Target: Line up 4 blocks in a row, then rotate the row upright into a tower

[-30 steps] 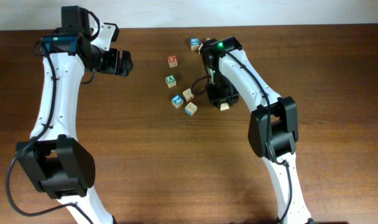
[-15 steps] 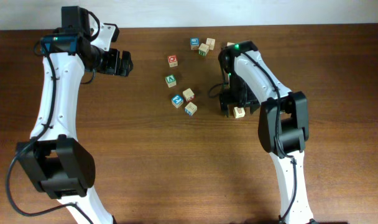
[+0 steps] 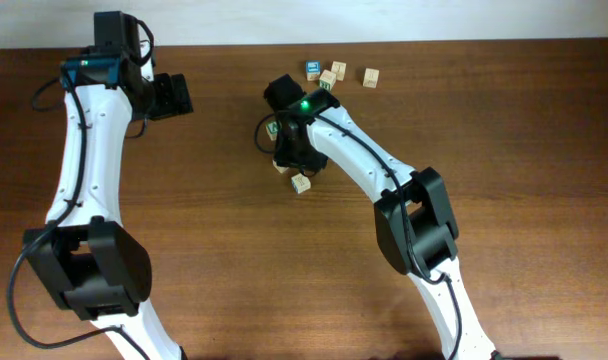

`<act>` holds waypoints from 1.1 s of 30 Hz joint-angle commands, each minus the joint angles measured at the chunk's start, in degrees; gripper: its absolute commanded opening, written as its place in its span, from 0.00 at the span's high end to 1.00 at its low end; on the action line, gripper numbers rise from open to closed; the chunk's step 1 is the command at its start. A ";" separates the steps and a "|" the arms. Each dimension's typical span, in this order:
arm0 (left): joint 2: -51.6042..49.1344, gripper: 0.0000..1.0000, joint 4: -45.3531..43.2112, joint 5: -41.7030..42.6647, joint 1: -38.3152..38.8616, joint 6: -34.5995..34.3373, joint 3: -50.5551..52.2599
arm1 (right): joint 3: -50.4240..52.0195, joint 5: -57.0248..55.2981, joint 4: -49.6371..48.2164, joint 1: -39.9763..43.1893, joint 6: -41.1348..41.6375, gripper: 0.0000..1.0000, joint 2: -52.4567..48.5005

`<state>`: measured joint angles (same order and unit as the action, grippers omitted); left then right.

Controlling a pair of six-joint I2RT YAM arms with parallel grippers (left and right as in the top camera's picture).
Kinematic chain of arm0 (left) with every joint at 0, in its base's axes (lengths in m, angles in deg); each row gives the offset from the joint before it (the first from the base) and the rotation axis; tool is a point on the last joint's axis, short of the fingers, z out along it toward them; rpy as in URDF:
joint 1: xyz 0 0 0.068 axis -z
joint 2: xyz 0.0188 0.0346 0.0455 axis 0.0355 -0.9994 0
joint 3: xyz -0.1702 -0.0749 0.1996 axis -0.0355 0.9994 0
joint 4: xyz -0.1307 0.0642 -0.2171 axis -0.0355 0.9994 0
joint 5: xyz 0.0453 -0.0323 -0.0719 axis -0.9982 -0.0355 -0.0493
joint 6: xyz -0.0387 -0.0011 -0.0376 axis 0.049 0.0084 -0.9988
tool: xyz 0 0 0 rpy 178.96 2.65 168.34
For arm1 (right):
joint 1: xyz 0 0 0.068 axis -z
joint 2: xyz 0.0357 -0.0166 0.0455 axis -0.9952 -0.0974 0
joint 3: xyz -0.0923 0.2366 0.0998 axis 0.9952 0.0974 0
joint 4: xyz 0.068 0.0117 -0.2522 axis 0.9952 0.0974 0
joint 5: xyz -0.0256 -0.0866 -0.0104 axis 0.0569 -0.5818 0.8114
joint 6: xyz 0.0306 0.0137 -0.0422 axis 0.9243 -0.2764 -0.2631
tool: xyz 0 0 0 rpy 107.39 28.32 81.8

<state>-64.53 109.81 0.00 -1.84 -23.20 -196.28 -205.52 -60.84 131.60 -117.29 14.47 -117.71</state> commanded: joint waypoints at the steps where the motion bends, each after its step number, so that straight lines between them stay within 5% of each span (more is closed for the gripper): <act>1: -0.15 0.02 0.63 -0.94 -0.20 -1.16 -1.40 | 2.64 -3.04 1.20 0.70 2.84 0.57 -1.14; 10: -0.15 0.00 0.70 -0.94 -0.20 -1.16 -1.40 | -1.33 7.32 7.89 1.07 -22.58 0.41 -1.11; 13: -0.15 0.01 0.70 -0.94 -0.20 -1.14 -1.40 | -1.38 7.45 11.93 1.09 -18.95 0.60 -1.11; 17: -0.15 0.01 0.70 -0.94 -0.20 -1.14 -1.40 | -1.20 2.86 13.60 1.03 -11.72 0.67 -1.11; 33: -0.15 0.01 0.72 -0.94 -0.17 -1.16 -1.40 | -1.27 -3.19 23.91 10.86 -18.25 0.67 -1.11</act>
<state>-64.53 110.40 -0.35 -1.84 -23.83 -196.28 -205.91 -62.67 155.06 -106.69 -3.71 -118.54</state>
